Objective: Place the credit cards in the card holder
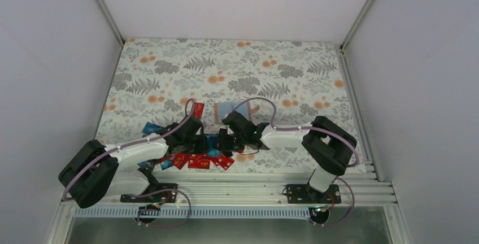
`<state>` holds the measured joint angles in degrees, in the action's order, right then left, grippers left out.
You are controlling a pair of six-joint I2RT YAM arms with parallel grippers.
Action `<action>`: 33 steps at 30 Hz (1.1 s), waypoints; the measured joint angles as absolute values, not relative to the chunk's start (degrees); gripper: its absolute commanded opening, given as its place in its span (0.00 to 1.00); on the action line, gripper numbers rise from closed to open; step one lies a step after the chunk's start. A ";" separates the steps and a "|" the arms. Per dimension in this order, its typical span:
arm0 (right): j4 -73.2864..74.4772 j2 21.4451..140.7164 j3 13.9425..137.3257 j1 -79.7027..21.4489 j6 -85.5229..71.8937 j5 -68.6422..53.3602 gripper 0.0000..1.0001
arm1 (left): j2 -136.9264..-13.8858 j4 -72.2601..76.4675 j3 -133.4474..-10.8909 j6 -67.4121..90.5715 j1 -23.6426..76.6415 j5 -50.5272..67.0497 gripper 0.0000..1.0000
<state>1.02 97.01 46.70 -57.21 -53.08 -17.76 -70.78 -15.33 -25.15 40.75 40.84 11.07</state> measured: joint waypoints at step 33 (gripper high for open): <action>-0.51 95.96 42.72 -56.42 -56.07 -22.33 0.42 | -78.48 0.86 -24.49 41.10 44.64 6.26 0.02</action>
